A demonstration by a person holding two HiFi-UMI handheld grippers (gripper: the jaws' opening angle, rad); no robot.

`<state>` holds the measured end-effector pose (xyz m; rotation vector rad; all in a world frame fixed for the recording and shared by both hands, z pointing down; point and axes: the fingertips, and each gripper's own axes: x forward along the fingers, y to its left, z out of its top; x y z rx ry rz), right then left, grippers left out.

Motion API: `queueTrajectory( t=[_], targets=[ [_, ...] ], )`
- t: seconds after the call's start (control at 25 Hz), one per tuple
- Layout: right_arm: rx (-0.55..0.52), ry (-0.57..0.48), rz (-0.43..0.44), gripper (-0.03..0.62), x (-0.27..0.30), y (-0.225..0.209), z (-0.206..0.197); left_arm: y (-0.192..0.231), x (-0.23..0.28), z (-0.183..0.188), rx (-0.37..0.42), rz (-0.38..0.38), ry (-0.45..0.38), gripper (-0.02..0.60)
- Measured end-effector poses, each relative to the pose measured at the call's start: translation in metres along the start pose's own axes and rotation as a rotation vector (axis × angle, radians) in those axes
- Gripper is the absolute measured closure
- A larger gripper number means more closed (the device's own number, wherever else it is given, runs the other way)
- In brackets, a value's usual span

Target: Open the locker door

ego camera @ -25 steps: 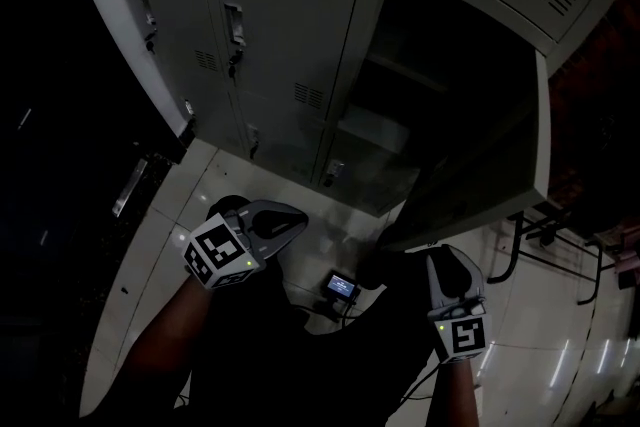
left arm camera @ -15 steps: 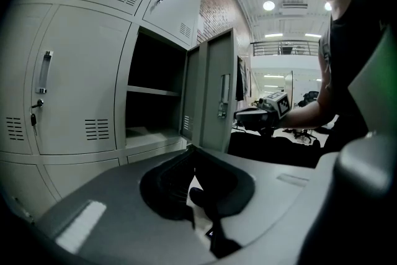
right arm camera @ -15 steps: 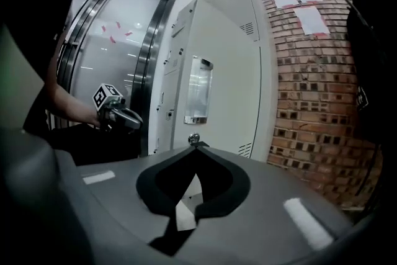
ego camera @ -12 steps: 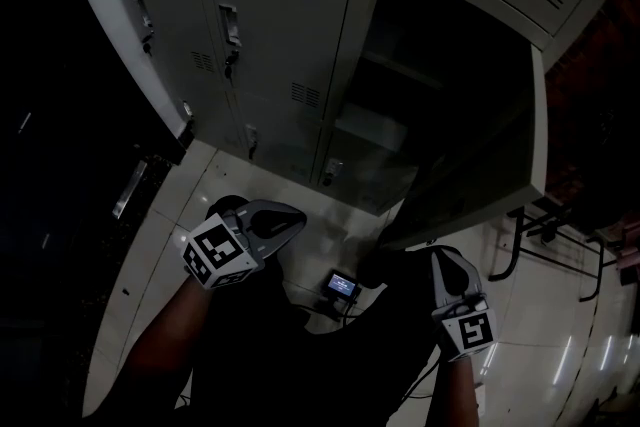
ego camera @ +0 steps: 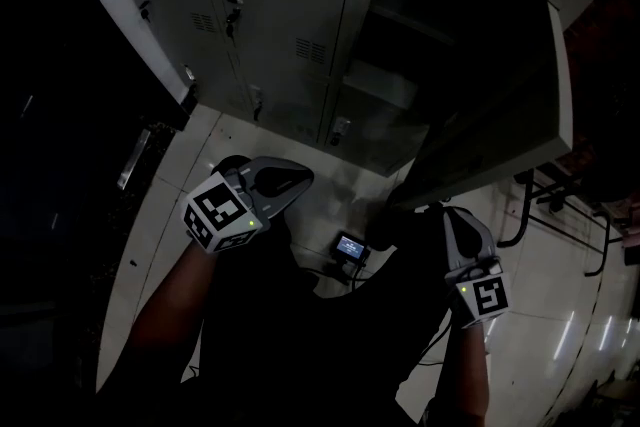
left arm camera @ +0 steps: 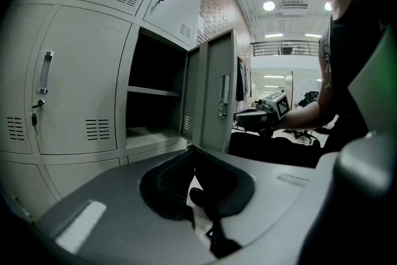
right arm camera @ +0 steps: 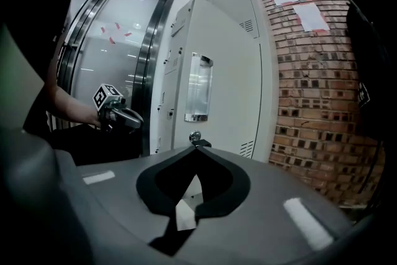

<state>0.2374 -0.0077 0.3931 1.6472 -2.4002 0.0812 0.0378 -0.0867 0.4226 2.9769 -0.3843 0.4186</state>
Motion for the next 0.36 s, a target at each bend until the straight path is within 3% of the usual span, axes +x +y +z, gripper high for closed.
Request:
queueTrajectory(
  t=[0.36],
  targets=[
    [-0.015,-0.003,0.015,0.592,-0.0013,0.0073,-0.0018,-0.0047,-0.0014,-0.0049,-0.012,-0.002,0.006,0.571]
  ],
)
